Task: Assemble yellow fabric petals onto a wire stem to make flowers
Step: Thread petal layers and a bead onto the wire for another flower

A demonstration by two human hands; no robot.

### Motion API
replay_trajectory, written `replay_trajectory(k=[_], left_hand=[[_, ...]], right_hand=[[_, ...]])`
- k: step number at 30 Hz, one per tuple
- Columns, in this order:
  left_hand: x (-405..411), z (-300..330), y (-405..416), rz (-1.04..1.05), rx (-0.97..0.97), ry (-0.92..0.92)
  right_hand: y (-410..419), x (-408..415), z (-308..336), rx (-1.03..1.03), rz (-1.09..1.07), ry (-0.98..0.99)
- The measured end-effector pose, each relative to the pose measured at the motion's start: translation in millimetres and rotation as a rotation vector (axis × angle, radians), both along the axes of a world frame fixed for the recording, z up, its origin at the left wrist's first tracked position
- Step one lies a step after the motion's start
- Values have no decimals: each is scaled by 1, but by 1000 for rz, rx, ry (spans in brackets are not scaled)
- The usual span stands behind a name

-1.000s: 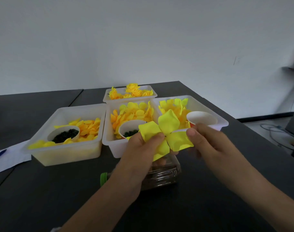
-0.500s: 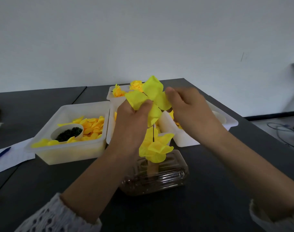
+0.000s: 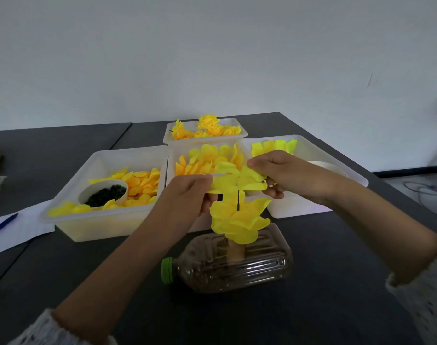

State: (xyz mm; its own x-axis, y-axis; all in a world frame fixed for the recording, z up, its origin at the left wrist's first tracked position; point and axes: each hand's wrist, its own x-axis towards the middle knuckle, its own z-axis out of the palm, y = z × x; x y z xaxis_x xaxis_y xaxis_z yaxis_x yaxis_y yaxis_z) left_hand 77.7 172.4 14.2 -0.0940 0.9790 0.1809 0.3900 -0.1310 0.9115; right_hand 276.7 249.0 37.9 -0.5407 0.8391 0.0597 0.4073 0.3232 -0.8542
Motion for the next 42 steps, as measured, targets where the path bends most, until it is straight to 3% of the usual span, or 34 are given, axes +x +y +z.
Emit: replay_trajectory(k=[7, 11, 17, 25, 33, 42], left_hand=[[-3, -13, -5, 20, 111, 91], [2, -17, -8, 55, 117, 76], [8, -19, -11, 72, 225, 220], [10, -21, -10, -7, 22, -76], [10, -15, -9, 50, 13, -87], [7, -17, -16, 3, 118, 40]], right_hand=[[7, 2, -16, -98, -22, 114], [7, 2, -27, -83, -105, 195], [8, 5, -28, -46, -196, 244], [6, 3, -30, 16, -147, 241], [11, 1, -32, 53, -86, 232], [19, -3, -30, 51, -104, 166]])
